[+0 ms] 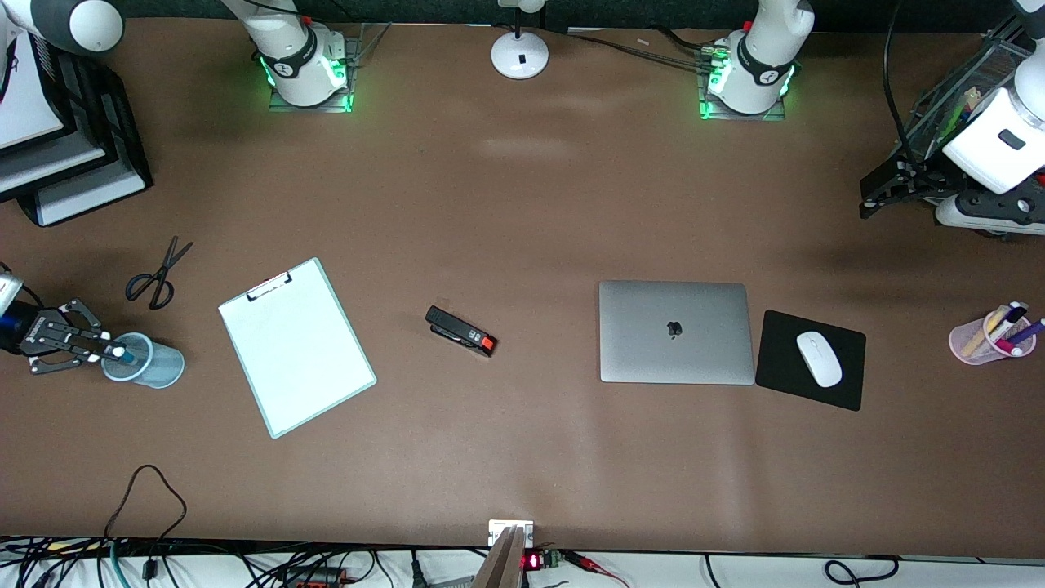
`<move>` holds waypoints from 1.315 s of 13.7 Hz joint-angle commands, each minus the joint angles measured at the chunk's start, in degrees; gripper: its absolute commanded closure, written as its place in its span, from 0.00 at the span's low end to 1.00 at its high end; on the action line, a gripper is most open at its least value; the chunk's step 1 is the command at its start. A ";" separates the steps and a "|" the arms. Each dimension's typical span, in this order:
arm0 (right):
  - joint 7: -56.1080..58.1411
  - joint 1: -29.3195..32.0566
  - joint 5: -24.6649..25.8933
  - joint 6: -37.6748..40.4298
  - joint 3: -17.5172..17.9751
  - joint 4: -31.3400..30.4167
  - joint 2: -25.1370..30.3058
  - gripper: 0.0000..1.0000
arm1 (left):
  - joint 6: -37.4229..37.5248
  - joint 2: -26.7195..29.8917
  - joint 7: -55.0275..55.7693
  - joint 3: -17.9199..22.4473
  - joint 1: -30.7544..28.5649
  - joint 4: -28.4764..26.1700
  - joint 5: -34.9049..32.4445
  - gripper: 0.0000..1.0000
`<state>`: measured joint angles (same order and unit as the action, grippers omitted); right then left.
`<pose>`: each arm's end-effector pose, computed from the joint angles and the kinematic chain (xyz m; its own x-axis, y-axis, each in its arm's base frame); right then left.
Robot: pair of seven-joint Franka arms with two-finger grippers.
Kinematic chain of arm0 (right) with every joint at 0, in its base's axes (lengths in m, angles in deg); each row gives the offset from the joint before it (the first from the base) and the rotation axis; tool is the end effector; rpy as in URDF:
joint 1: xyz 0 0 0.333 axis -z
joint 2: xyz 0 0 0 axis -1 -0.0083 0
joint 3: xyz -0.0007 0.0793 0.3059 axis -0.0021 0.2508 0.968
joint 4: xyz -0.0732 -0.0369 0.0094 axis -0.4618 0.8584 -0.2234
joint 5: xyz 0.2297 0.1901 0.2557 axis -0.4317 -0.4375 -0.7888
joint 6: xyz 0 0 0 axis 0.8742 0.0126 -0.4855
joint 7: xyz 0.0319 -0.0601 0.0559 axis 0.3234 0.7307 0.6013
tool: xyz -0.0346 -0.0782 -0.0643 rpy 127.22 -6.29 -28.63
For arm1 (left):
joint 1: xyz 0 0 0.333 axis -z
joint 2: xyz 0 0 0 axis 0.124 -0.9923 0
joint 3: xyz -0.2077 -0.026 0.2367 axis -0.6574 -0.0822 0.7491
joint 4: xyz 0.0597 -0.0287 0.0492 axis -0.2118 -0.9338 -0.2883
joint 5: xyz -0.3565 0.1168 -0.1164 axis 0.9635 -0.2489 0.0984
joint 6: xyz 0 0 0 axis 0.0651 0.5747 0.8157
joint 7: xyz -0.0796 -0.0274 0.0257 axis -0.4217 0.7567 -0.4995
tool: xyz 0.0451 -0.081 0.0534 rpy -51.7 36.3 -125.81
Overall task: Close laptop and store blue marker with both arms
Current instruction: 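Carry the blue marker with the right gripper over the light blue cup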
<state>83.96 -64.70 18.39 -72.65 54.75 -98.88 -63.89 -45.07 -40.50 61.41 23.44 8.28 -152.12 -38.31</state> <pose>0.6643 -0.2991 0.2608 0.0690 0.6167 0.7842 0.9791 -0.1927 0.0654 0.5550 -0.0341 0.6024 0.9961 -0.0853 0.0214 -0.0853 -0.9964 -0.0028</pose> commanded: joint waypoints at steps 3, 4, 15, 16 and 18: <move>1.24 1.36 -1.34 1.10 0.83 3.35 -3.46 0.95 | 1.13 0.33 0.58 0.33 0.17 0.27 0.09 0.00; 1.24 1.36 -1.34 1.10 0.83 3.35 -3.89 0.95 | 1.13 0.33 0.58 0.33 0.17 0.27 0.09 0.00; -2.61 2.94 -0.99 1.71 0.66 3.35 -5.13 0.00 | 1.04 0.24 0.49 0.33 0.17 0.27 0.09 0.00; -4.28 2.86 -0.64 2.76 0.39 3.44 -4.17 0.00 | 1.04 0.24 0.49 0.33 0.17 0.27 0.09 0.00; -6.58 2.86 -0.46 5.31 -0.13 3.53 -3.11 0.00 | 1.04 0.24 0.49 0.33 0.17 0.27 0.09 0.00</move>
<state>80.11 -62.41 17.82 -70.14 54.66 -95.82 -68.44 -44.68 -40.50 61.48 23.50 8.27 -152.12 -38.31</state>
